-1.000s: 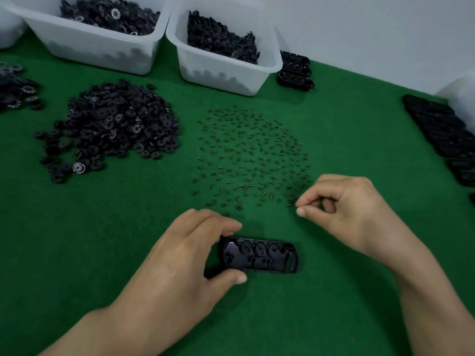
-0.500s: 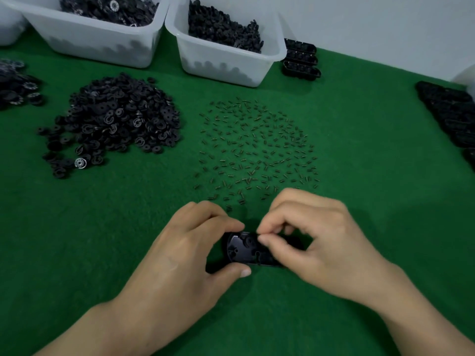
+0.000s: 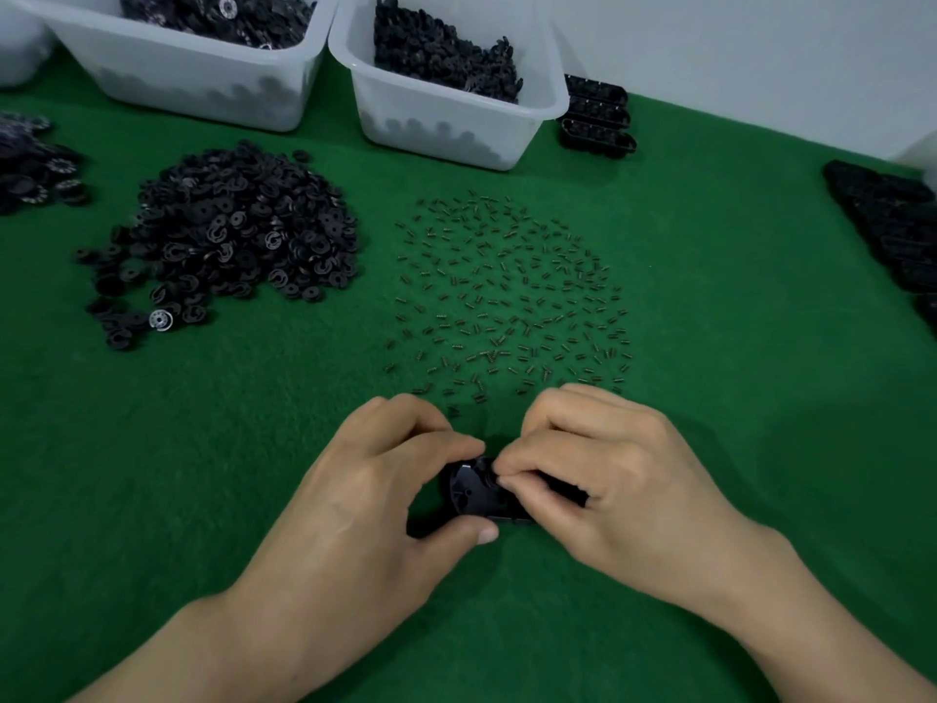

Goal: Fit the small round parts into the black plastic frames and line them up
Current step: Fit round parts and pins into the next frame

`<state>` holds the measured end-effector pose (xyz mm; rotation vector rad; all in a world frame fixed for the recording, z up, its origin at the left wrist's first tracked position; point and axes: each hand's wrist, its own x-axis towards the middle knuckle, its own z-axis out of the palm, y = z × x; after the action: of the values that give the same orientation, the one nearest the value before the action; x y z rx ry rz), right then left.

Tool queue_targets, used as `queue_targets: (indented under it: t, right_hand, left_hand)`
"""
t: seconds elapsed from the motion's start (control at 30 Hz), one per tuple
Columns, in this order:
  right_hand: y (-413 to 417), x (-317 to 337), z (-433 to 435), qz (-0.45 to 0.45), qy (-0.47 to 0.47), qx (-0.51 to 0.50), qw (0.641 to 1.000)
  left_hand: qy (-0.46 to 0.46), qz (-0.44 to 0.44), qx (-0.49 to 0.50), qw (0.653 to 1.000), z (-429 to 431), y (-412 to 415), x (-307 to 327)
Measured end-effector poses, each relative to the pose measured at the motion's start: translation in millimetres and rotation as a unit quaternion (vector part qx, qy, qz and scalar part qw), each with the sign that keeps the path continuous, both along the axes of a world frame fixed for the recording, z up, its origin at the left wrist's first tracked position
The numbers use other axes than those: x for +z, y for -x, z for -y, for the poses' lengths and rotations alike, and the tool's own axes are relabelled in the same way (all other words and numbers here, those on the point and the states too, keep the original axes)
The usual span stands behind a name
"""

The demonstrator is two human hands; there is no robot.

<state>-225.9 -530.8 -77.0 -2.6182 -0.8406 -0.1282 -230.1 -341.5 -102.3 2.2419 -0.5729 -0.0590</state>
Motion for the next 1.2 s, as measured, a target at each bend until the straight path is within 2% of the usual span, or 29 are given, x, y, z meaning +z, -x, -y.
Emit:
queue_targets:
  t: [0.23, 0.63, 0.7, 0.77, 0.87, 0.97, 1.2]
  right_hand:
    - [-3, 3, -3, -0.044, -0.038, -0.007, 0.998]
    - [-6, 16, -7, -0.081, 0.051, 0.016, 0.995]
    - [-7, 18, -4, -0.119, 0.029, 0.016, 0.992]
    - [-10, 20, 4, -0.16, -0.035, -0.01, 0.986]
    - [-21, 18, 18, -0.136, -0.114, -0.117, 0.977]
    - [-31, 11, 21, -0.093, -0.065, -0.154, 0.982]
    - [-40, 8, 7, -0.044, 0.056, -0.092, 0.993]
  left_hand:
    - [-0.004, 0.005, 0.001, 1.0, -1, 1, -1]
    - [-0.007, 0.01, -0.008, 1.0, -1, 0, -1]
    - [-0.005, 0.01, -0.009, 1.0, -1, 0, -1]
    - [-0.009, 0.007, -0.008, 1.0, -1, 0, 0]
    - [-0.017, 0.005, -0.008, 1.0, -1, 0, 1]
    - [-0.012, 0.004, -0.006, 1.0, -1, 1, 1]
    - [-0.017, 0.004, -0.005, 1.0, 0, 0, 2]
